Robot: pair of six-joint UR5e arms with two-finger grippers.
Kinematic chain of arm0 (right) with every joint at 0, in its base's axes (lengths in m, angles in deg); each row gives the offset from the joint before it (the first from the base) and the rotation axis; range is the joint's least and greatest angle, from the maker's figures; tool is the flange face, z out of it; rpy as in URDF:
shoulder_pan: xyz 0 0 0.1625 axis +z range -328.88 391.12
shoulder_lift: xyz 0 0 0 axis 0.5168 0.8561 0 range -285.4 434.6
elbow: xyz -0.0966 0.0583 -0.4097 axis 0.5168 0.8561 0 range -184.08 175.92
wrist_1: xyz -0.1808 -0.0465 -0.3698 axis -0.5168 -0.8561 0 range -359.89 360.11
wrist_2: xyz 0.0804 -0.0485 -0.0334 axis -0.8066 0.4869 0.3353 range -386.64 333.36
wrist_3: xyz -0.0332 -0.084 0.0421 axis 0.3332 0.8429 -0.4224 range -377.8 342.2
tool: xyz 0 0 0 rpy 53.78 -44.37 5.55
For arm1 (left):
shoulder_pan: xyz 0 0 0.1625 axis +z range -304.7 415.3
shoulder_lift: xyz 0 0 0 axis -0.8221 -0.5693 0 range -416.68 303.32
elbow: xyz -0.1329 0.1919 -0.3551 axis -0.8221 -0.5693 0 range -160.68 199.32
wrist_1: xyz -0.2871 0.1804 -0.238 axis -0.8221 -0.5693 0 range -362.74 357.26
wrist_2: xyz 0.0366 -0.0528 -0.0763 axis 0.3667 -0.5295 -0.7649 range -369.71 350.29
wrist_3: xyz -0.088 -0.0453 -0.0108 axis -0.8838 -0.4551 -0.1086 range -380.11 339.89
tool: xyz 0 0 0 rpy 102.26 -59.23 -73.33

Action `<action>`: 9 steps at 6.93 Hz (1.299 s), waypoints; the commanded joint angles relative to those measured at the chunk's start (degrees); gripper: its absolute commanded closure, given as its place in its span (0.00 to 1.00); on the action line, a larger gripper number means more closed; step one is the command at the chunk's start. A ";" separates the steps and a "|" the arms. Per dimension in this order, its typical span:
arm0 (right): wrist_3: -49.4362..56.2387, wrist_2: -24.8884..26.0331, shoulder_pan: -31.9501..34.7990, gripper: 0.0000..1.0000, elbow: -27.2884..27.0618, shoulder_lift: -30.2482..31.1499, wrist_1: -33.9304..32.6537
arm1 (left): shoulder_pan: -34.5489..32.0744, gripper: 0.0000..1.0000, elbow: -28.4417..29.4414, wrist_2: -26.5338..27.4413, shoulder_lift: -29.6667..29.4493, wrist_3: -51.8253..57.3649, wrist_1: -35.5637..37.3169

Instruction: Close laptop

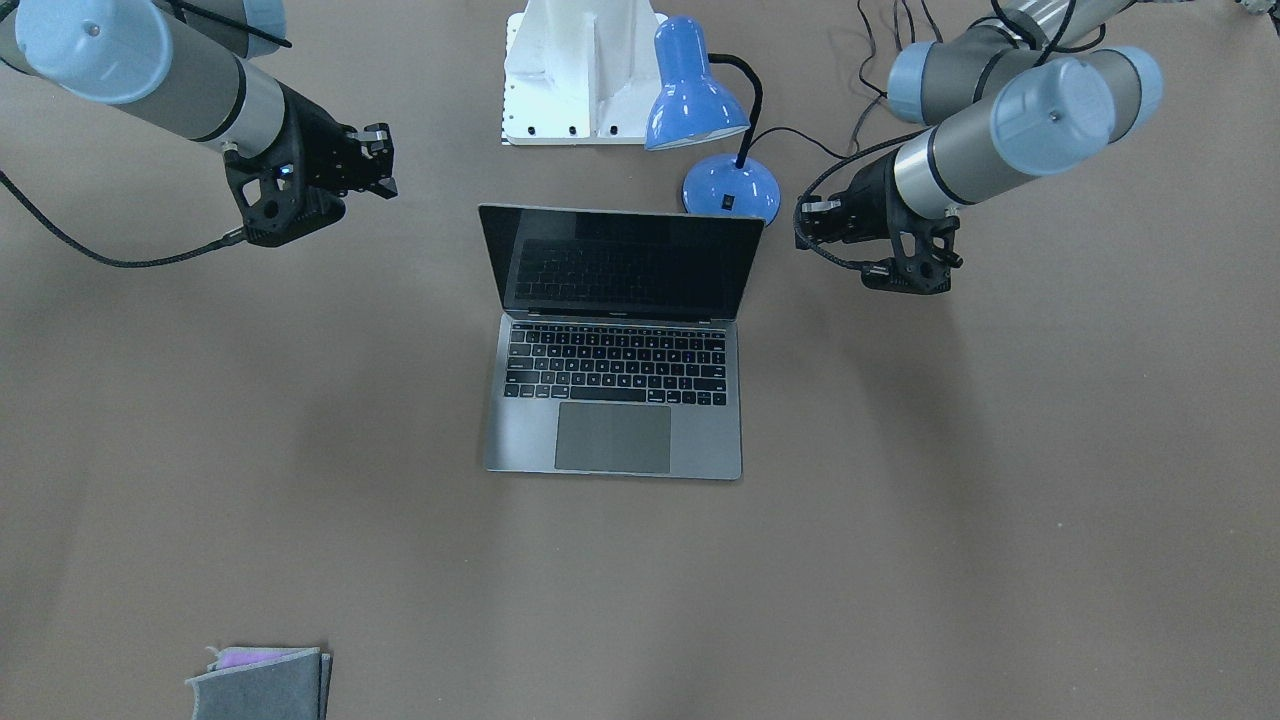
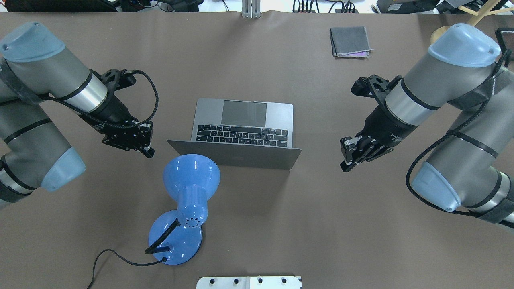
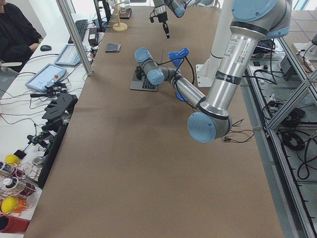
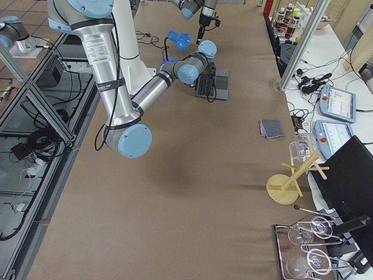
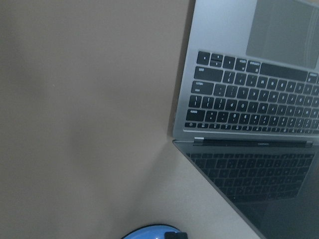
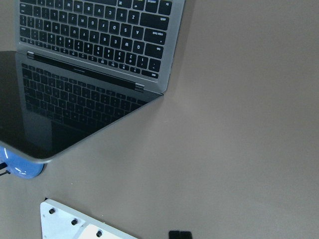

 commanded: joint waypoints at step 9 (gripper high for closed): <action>-3.64 10.05 -7.35 1.00 5.86 -10.52 4.73 | 5.00 1.00 0.14 -0.13 -3.03 -9.50 -3.34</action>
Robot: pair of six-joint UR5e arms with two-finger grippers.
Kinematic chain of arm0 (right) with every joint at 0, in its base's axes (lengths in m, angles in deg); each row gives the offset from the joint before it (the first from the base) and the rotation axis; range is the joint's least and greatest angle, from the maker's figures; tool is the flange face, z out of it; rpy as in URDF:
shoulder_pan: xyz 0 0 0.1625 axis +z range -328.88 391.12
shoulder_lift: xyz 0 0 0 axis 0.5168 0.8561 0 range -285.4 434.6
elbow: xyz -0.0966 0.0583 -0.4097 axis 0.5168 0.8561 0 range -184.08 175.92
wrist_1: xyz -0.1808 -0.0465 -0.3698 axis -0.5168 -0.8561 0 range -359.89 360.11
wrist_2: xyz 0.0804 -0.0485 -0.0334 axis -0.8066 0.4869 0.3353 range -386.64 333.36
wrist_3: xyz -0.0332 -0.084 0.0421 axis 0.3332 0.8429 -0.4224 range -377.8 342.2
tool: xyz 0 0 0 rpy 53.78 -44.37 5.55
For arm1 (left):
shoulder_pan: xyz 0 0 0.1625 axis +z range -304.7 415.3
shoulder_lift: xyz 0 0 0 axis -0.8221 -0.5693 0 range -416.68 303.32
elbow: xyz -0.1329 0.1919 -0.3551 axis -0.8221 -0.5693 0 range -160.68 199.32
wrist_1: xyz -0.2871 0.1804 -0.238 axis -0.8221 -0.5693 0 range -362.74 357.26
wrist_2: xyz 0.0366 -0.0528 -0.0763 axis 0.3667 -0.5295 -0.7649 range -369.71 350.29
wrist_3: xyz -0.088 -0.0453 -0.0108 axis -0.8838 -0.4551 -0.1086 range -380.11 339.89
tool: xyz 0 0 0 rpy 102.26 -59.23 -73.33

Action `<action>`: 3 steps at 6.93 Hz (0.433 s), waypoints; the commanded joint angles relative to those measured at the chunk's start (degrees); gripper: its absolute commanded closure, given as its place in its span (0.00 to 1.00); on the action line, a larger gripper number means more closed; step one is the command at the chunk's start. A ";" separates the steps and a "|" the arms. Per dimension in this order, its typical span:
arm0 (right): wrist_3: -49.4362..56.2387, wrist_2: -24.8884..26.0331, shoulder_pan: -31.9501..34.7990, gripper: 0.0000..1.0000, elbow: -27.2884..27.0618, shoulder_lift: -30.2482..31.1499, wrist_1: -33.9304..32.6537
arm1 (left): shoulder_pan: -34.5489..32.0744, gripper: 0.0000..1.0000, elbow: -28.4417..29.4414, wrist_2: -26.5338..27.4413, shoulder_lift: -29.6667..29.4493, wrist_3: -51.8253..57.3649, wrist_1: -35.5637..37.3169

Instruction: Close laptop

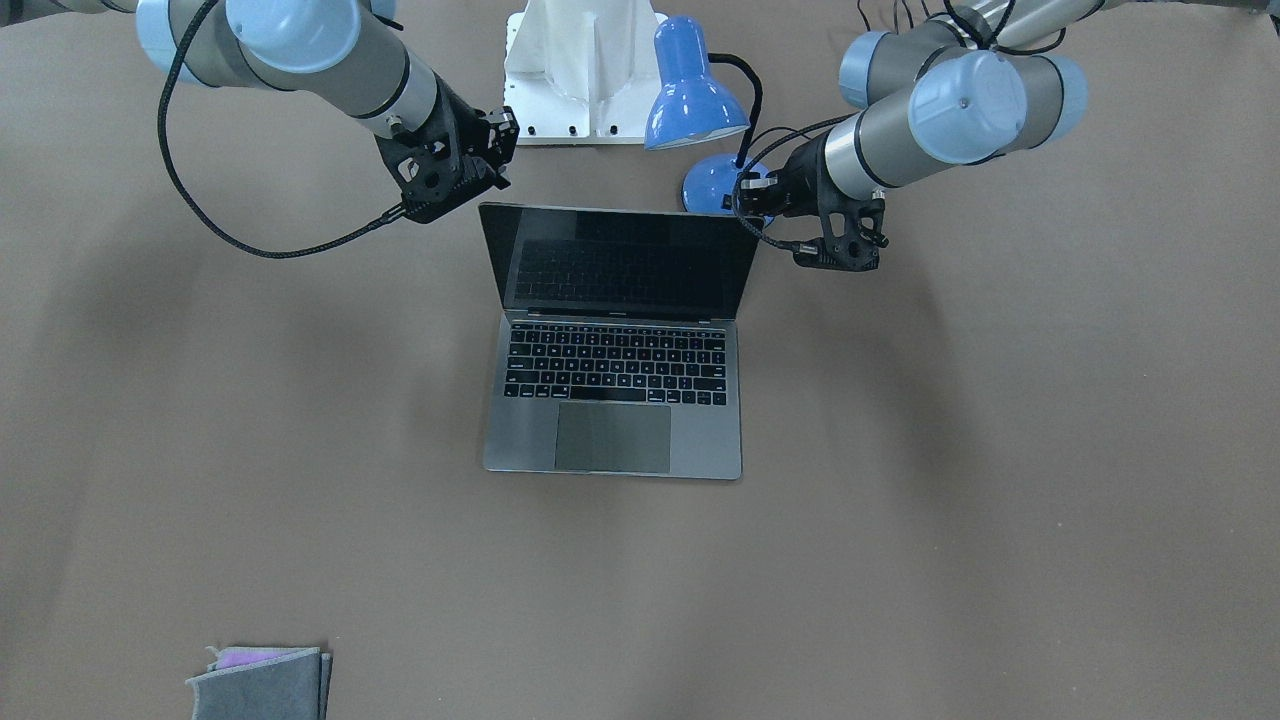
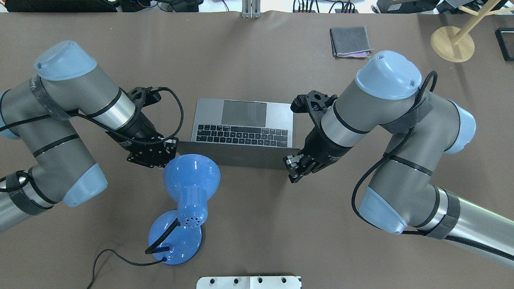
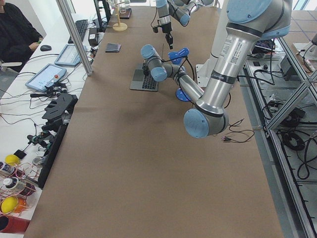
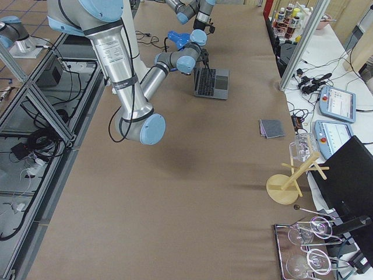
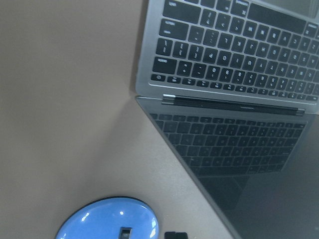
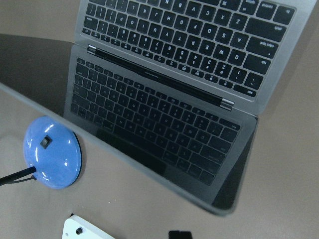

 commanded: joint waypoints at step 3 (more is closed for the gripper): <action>-0.03 1.47 2.77 1.00 5.29 -3.37 -0.01 | 0.28 1.00 2.38 0.06 -4.68 -2.02 -1.23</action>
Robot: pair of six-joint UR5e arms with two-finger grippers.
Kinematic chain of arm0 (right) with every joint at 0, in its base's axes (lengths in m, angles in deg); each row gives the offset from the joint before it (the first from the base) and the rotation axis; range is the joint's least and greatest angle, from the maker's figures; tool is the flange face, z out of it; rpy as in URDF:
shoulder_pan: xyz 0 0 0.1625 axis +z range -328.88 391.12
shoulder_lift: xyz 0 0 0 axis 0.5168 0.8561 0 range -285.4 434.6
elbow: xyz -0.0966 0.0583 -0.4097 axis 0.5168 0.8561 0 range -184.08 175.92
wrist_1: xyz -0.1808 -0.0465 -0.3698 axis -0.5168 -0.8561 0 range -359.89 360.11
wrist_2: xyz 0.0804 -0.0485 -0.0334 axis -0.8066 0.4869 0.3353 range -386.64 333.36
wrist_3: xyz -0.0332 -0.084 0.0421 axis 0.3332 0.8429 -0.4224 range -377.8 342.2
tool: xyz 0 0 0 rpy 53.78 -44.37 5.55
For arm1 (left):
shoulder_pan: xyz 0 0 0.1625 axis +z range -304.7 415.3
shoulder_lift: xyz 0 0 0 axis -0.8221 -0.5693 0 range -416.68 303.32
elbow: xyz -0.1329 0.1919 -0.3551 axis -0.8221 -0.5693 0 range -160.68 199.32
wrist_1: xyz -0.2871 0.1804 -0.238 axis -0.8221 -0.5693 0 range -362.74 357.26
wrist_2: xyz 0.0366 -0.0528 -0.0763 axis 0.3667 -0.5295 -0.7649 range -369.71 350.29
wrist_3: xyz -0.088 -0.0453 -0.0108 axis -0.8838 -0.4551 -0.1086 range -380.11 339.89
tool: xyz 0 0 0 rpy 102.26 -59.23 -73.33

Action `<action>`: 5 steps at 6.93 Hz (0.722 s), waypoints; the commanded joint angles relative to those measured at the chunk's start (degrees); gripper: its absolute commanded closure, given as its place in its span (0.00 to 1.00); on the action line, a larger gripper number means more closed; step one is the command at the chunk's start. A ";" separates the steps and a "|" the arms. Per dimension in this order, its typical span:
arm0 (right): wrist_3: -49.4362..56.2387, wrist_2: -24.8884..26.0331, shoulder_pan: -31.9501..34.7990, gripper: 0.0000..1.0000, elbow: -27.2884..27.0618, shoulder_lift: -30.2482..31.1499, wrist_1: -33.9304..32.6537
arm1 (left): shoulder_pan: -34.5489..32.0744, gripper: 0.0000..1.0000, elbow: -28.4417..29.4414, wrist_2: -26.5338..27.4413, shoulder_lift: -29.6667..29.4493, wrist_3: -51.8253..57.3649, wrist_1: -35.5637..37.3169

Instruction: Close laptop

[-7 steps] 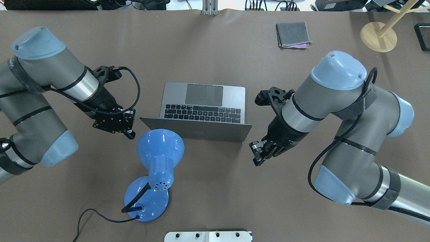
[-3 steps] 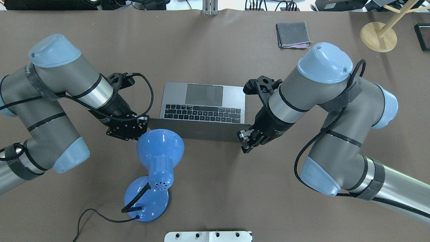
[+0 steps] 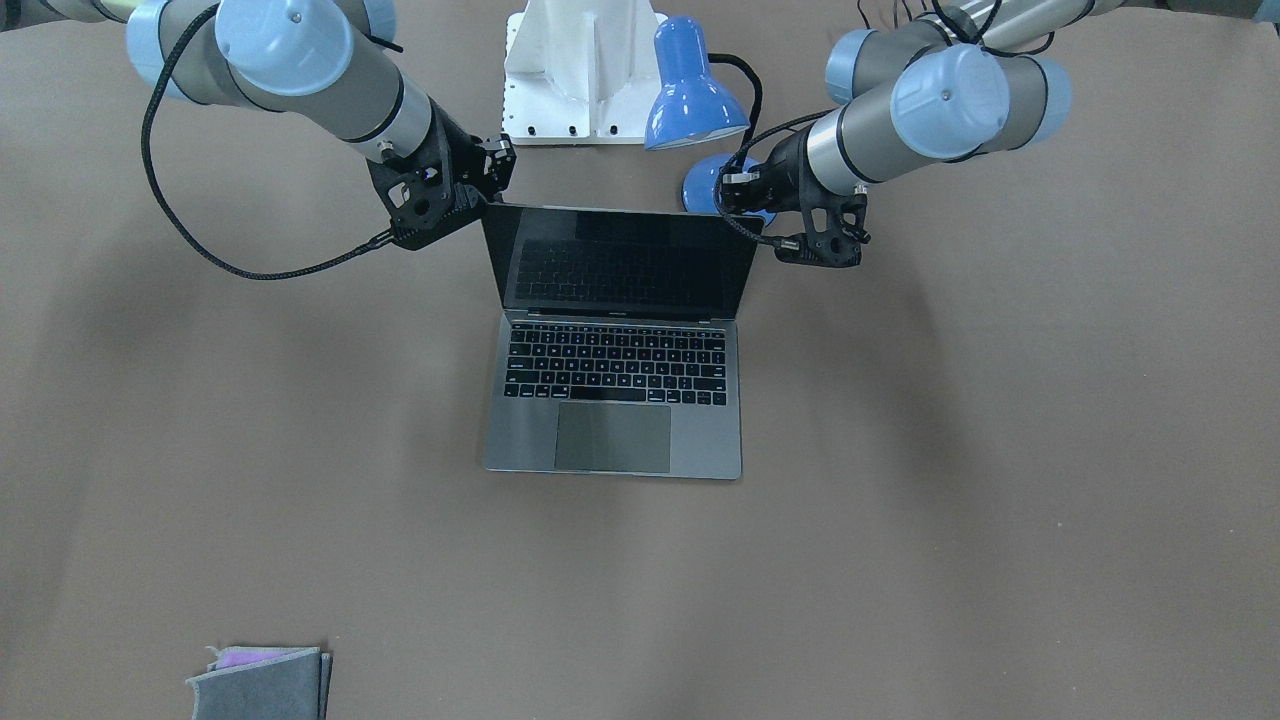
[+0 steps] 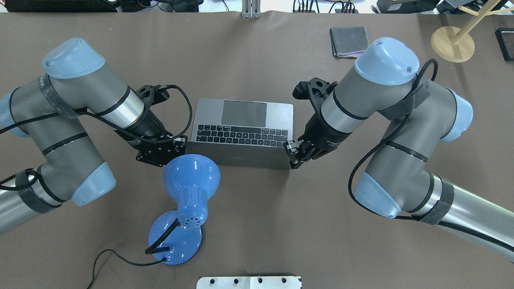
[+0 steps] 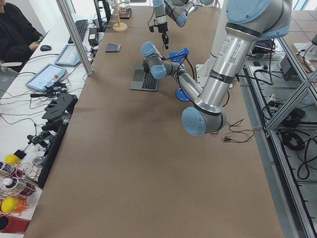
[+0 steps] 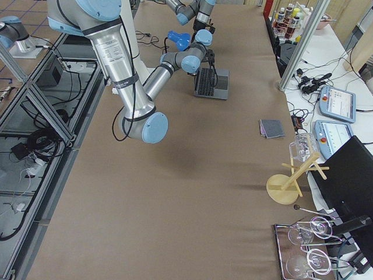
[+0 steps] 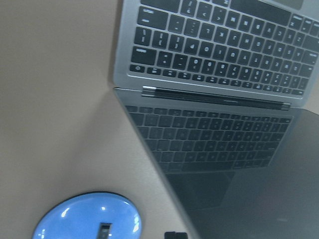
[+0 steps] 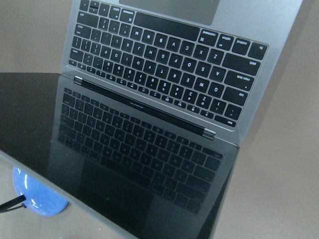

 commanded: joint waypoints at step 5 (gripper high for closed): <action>-0.29 0.55 7.05 1.00 5.61 -3.84 0.09 | -9.55 1.00 16.20 5.36 -11.17 1.15 -1.97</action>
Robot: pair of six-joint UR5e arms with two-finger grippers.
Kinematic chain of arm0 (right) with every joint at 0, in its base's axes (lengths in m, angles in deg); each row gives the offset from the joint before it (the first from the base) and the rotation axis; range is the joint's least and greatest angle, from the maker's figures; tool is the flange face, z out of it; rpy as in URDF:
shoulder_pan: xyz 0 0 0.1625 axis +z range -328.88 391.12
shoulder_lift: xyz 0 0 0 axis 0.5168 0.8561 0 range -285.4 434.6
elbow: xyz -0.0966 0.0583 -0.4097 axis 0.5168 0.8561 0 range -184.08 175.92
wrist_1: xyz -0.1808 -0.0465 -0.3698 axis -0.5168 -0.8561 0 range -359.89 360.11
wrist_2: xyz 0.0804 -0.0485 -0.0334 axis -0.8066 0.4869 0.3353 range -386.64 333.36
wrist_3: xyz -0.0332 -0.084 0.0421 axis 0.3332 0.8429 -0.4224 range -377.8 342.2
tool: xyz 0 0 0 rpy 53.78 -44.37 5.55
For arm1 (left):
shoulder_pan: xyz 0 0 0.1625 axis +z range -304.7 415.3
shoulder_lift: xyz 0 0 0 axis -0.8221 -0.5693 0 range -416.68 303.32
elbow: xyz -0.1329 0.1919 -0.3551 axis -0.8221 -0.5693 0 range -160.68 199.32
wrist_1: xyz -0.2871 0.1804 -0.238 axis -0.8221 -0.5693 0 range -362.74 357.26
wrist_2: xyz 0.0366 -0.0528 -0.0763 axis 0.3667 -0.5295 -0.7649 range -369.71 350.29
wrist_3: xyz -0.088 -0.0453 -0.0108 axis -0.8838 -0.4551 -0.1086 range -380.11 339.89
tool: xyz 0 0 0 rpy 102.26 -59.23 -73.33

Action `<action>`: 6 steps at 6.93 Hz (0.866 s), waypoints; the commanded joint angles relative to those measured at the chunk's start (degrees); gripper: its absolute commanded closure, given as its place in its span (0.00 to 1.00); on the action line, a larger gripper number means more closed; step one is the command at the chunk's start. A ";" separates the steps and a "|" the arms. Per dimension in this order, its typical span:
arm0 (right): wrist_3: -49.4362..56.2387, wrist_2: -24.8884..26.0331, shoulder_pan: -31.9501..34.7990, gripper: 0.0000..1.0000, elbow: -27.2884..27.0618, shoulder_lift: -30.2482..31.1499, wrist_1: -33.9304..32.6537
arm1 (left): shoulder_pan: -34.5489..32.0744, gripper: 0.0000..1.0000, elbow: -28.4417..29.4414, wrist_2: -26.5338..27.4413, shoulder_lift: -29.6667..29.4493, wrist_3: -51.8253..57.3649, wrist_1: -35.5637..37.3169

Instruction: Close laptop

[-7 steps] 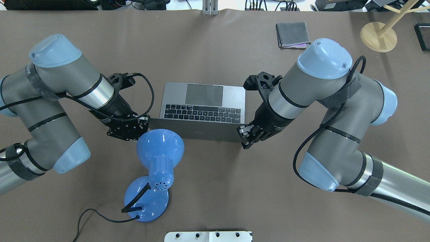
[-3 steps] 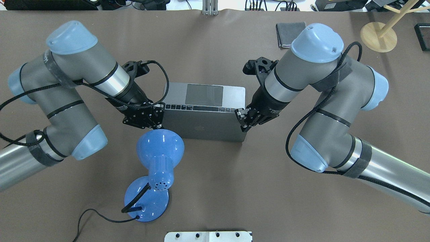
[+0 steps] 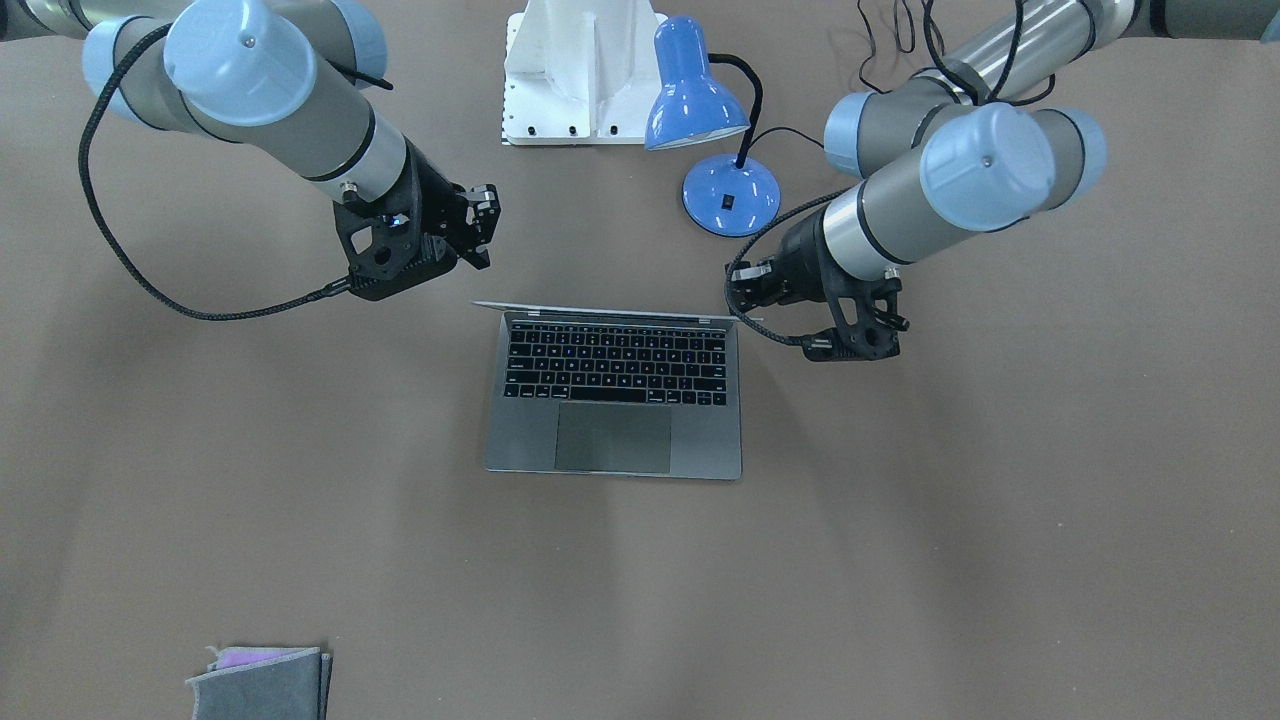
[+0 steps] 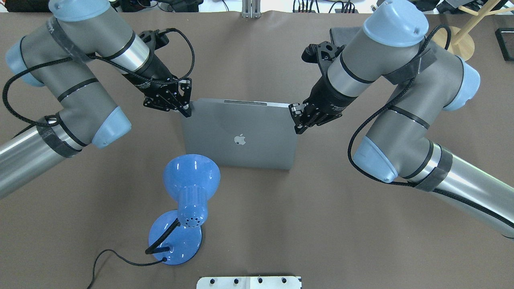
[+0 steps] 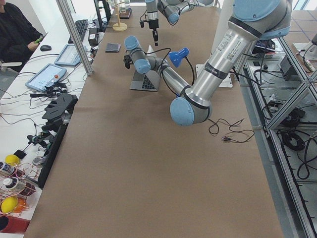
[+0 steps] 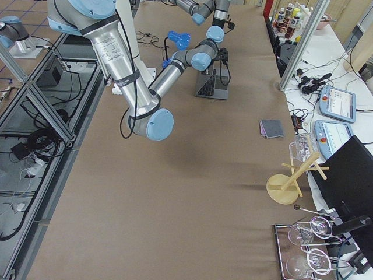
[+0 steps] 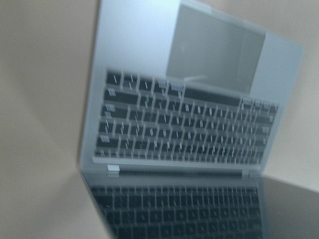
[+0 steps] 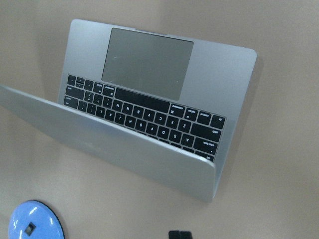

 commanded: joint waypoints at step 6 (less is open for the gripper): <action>0.16 0.42 0.85 1.00 29.48 -13.74 11.36 | -0.36 1.00 16.77 8.43 -7.61 0.21 -9.24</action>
